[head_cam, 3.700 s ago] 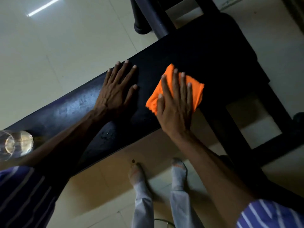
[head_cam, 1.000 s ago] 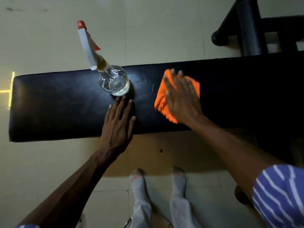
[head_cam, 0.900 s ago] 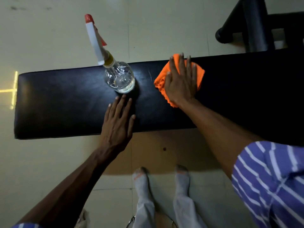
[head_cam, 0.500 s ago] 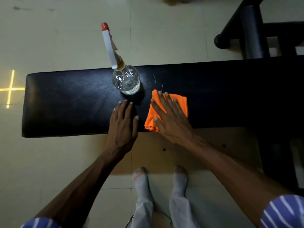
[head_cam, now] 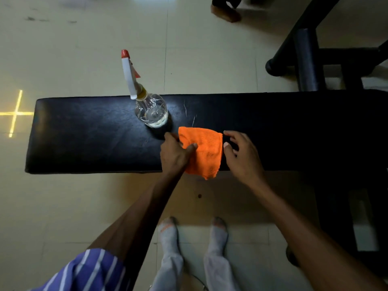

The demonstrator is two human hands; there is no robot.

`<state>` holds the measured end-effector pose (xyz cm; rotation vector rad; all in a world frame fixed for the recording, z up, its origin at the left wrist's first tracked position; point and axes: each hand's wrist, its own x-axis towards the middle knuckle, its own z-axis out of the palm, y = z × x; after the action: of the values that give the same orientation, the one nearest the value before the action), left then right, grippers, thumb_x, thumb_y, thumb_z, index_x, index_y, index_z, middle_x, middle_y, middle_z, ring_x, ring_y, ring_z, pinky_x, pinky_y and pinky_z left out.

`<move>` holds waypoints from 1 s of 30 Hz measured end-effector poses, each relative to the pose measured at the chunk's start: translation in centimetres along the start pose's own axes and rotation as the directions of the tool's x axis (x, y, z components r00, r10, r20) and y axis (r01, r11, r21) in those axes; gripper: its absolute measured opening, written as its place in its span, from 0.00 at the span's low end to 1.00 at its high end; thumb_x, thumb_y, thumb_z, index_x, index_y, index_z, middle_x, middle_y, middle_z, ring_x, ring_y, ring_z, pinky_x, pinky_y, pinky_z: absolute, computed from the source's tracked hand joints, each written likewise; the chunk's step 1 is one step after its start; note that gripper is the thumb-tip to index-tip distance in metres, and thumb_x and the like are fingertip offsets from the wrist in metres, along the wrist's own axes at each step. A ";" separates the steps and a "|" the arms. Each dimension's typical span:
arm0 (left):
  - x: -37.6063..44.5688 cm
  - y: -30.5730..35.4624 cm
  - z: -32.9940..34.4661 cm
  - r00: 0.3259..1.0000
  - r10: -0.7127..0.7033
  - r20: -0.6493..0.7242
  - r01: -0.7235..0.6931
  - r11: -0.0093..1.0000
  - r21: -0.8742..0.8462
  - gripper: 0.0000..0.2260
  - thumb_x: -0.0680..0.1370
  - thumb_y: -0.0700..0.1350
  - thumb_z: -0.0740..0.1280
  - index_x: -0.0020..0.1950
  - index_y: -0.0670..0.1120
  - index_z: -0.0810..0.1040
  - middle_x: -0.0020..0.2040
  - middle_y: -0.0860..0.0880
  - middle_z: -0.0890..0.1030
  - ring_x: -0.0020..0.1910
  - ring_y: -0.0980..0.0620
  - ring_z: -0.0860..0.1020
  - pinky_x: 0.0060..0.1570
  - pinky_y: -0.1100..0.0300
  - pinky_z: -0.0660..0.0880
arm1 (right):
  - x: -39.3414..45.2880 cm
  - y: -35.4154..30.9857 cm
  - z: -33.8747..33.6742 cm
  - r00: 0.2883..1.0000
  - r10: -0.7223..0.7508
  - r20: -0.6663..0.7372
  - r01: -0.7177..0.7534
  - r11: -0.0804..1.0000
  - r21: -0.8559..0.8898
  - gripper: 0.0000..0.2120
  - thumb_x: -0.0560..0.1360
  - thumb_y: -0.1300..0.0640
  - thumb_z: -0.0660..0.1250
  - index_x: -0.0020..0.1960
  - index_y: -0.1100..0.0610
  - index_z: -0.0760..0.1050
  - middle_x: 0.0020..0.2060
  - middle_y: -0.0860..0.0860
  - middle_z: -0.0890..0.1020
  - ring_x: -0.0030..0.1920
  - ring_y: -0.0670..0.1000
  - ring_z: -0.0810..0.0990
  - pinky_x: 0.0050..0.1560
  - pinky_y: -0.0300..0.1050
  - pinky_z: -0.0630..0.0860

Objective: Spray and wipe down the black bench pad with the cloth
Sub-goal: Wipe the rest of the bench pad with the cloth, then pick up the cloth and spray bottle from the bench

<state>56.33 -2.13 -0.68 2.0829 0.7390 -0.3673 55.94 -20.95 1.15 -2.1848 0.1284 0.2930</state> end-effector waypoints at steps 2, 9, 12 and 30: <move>0.3 0.0 -0.6 0.995 -0.079 0.056 0.083 0.993 -0.078 0.21 0.71 0.52 0.80 0.54 0.39 0.81 0.48 0.43 0.85 0.50 0.41 0.84 0.48 0.50 0.80 | -0.2 -0.2 -0.4 0.999 0.043 -0.016 -0.042 0.998 0.044 0.16 0.83 0.60 0.65 0.70 0.54 0.76 0.68 0.51 0.77 0.65 0.45 0.76 0.60 0.39 0.80; -1.3 -1.9 -4.5 0.974 0.029 0.226 0.062 0.921 -0.385 0.11 0.77 0.49 0.75 0.51 0.46 0.77 0.45 0.47 0.84 0.41 0.50 0.83 0.32 0.59 0.79 | 0.0 -2.8 0.7 0.995 0.091 0.035 -0.095 0.988 0.123 0.15 0.83 0.57 0.66 0.69 0.51 0.76 0.66 0.47 0.80 0.55 0.32 0.77 0.53 0.30 0.73; -1.0 -3.5 -7.5 0.971 0.010 0.237 0.098 0.894 -0.438 0.14 0.79 0.48 0.73 0.58 0.42 0.75 0.50 0.42 0.84 0.48 0.43 0.84 0.46 0.42 0.83 | 0.6 -5.6 2.7 0.994 0.103 0.040 -0.109 0.975 0.194 0.15 0.83 0.57 0.67 0.68 0.52 0.77 0.65 0.48 0.81 0.56 0.37 0.80 0.63 0.47 0.81; 5.9 -7.7 -24.0 0.974 -0.042 0.222 0.140 0.883 -0.448 0.12 0.78 0.50 0.74 0.58 0.46 0.81 0.48 0.39 0.85 0.37 0.45 0.84 0.36 0.50 0.81 | 6.0 -18.0 14.0 0.988 -0.049 -0.149 0.057 0.997 0.048 0.12 0.78 0.55 0.74 0.60 0.54 0.81 0.46 0.42 0.82 0.45 0.42 0.79 0.46 0.34 0.75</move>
<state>55.88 23.07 5.26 1.5375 0.7203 -0.4076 63.03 1.02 5.81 -2.1536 0.1582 0.0965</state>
